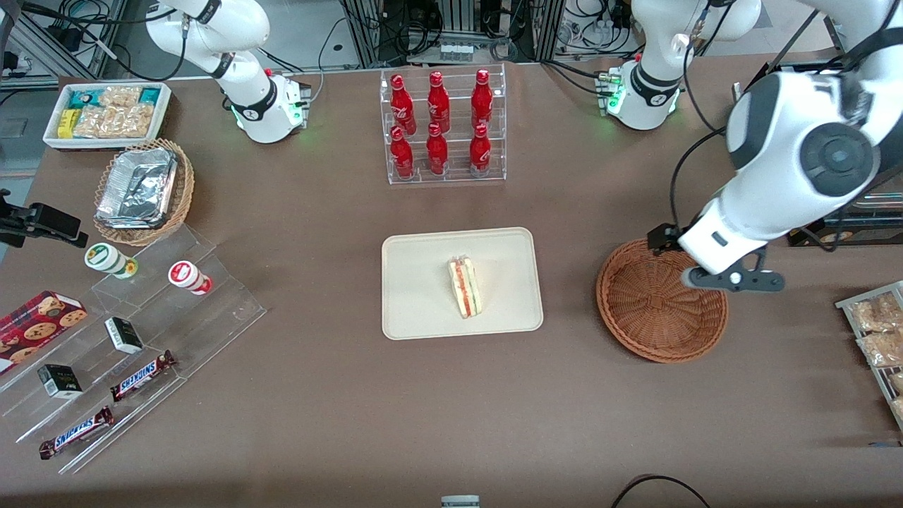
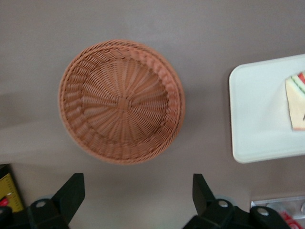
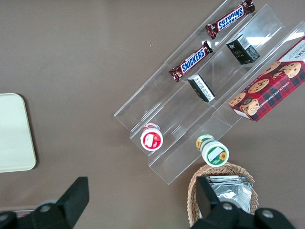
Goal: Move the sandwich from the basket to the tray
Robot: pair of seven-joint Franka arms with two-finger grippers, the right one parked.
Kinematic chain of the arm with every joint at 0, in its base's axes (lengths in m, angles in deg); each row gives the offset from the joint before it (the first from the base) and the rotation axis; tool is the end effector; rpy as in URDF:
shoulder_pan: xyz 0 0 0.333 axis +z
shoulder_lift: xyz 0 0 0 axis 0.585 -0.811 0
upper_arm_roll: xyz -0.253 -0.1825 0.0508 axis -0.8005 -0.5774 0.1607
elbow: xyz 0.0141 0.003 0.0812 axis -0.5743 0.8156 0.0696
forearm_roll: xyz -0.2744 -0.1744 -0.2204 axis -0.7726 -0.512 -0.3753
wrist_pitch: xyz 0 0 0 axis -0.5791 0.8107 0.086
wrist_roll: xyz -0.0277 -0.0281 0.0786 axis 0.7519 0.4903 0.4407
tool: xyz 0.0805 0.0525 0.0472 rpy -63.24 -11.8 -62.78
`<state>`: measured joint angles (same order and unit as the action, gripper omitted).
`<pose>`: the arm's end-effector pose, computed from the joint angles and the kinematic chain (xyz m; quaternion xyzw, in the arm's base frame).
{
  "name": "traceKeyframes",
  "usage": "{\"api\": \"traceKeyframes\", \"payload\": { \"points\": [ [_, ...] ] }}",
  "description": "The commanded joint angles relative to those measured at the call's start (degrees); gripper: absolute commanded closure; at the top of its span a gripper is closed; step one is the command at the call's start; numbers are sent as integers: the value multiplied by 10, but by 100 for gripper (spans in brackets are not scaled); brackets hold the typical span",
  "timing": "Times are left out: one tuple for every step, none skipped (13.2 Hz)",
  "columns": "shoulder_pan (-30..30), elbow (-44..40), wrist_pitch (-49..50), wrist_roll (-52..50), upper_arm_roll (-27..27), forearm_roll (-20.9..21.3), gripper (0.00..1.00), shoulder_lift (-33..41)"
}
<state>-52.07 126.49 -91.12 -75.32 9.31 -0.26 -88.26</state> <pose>0.5775 -0.1172 0.5150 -0.9962 0.0593 0.0642 0.0034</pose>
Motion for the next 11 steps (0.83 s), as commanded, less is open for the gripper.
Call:
{"api": "traceKeyframes", "payload": {
  "points": [
    [97, 12, 42, 34, -76, 0, 0, 47],
    [122, 8, 55, 44, -94, 0, 0, 51],
    [151, 1, 69, 49, -114, 1, 0, 57],
    [177, 0, 79, 50, -134, 2, 0, 63],
    [189, 0, 83, 50, -142, 2, 0, 69],
    [191, 0, 88, 50, -143, 2, 0, 75],
    [195, 0, 96, 56, -142, 1, 0, 80],
    [200, -1, 107, 74, -141, 1, 0, 82],
    [200, -5, 117, 92, -134, 2, 0, 91],
    [200, -7, 123, 94, -132, 2, 0, 93],
    [200, -8, 127, 93, -128, 2, 0, 94]
  ]
}}
